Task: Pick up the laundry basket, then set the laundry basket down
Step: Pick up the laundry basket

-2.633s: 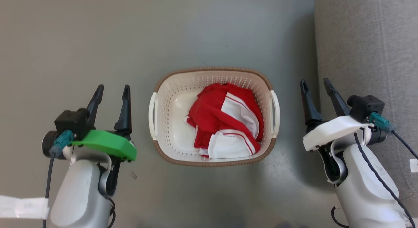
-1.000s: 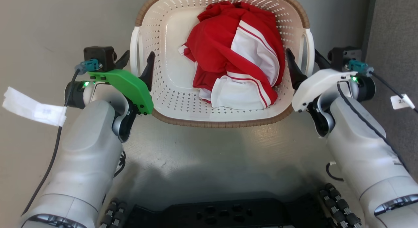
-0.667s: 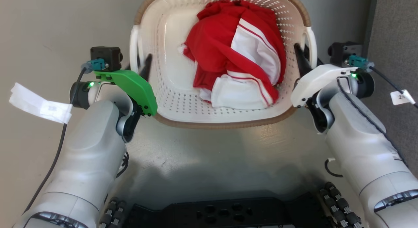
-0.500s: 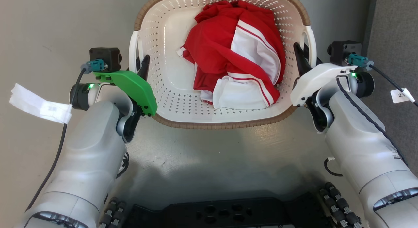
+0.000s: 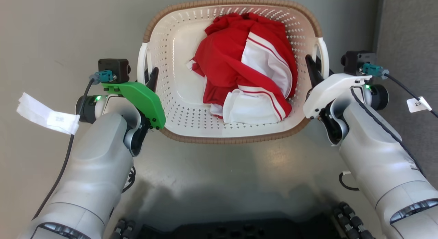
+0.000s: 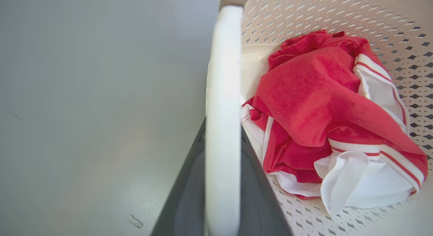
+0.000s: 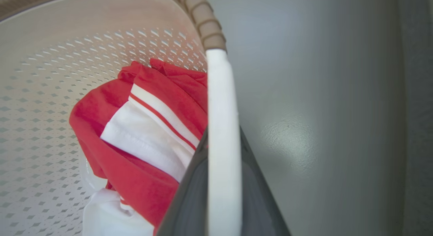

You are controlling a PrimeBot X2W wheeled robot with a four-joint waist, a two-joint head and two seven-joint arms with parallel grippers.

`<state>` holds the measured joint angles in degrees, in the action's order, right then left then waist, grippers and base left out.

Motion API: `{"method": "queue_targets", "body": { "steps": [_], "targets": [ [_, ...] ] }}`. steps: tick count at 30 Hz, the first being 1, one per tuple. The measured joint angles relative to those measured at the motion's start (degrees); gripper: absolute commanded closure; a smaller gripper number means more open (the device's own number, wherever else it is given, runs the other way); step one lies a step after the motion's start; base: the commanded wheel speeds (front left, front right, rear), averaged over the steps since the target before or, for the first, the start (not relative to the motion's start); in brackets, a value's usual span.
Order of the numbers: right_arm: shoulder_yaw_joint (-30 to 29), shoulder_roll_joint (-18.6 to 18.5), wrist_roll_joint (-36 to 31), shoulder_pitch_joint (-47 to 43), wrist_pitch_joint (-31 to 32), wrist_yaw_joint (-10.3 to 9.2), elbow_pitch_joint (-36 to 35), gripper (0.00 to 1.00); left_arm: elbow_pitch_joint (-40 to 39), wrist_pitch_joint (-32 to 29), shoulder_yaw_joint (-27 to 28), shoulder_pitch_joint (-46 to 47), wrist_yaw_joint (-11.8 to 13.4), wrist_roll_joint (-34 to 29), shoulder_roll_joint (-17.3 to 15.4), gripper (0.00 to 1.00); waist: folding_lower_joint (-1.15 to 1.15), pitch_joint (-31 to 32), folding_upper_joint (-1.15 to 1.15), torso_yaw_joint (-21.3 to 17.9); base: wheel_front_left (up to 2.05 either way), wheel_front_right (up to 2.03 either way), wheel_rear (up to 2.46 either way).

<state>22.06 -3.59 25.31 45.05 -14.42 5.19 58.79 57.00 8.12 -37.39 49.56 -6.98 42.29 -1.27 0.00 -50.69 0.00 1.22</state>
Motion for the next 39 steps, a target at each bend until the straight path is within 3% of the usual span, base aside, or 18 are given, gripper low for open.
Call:
{"method": "queue_targets", "body": {
  "steps": [7, 39],
  "targets": [
    [2.56, 0.04, 3.1, -0.73, 0.54, 0.85, 2.6, 1.0, 1.47, -0.89, -1.83, -0.64, 0.0, 2.82, -0.05, 1.0, 0.0, 4.83, 0.0, 0.03, 0.0, 0.0, 0.0],
    [10.42, 1.53, 14.19, -7.47, 16.25, 1.86, 7.83, 1.0, 5.43, -9.39, -7.23, -11.68, -0.15, 11.47, -1.04, 1.0, 0.0, 30.7, 0.0, -2.19, 0.0, 0.0, 0.0]
  ]
}}
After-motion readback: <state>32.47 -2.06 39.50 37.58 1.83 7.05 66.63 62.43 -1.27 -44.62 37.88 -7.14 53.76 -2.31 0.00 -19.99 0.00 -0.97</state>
